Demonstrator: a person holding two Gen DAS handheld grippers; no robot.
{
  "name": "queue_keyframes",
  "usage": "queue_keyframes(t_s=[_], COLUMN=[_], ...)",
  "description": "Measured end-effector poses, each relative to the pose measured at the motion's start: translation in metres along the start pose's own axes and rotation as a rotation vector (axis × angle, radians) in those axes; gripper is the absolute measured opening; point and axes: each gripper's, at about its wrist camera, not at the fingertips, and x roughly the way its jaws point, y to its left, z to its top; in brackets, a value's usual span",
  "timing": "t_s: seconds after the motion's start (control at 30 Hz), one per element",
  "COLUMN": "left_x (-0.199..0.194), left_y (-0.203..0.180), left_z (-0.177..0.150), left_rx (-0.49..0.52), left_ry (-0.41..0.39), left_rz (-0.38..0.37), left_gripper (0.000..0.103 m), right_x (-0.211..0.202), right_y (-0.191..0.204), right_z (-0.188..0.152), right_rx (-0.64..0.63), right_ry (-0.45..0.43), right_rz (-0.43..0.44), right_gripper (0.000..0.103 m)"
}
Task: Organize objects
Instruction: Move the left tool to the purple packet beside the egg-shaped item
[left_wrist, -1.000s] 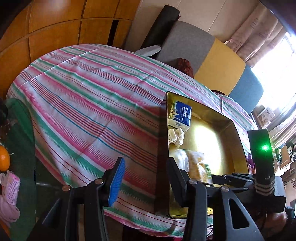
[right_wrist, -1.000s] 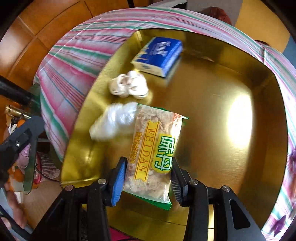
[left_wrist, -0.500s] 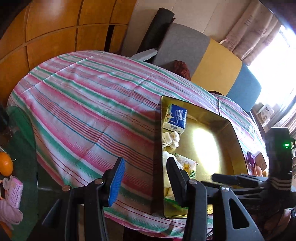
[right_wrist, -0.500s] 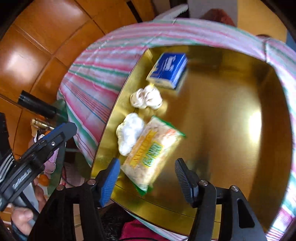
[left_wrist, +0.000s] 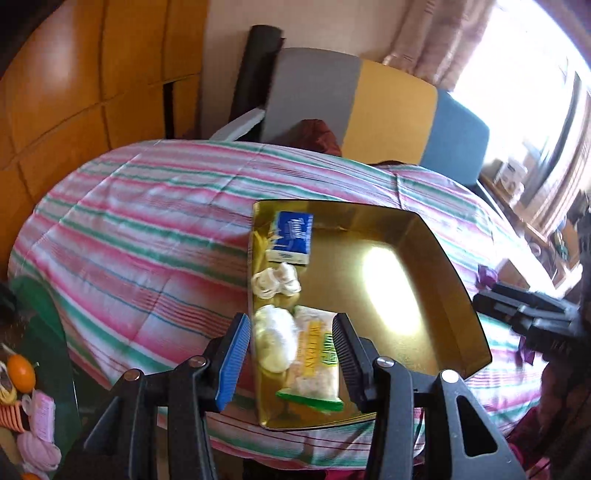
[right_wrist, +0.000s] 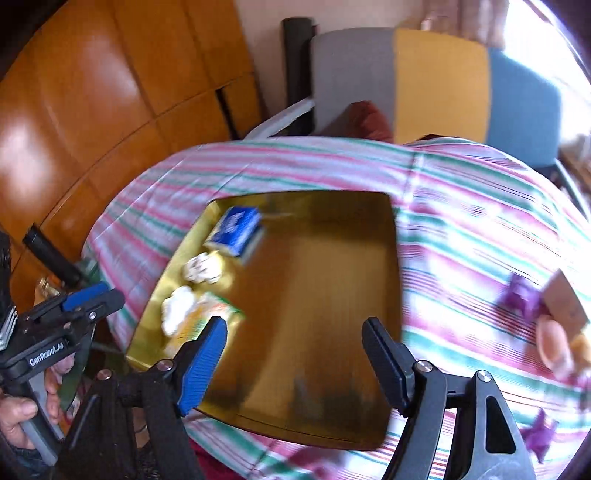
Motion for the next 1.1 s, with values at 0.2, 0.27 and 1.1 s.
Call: queue_keyframes(t_s=[0.2,0.27,1.1], left_x=[0.006,0.011,0.060], left_y=[-0.033,-0.044,-0.265], left_z=[0.003,0.003,0.033], left_rx=[0.073,0.085,0.394], left_ry=[0.026,0.050,0.259], left_rz=[-0.038,-0.051,-0.441], left_gripper=[0.047,0.047,0.055], right_x=[-0.035,-0.048,-0.157], right_y=[-0.062,-0.085,-0.340], right_z=[-0.007,-0.010,-0.125], right_rx=[0.096,0.131,0.778], right_ry=[-0.060,-0.079,-0.287], right_rz=[-0.092,-0.136,-0.347], right_gripper=[0.077,0.077,0.087])
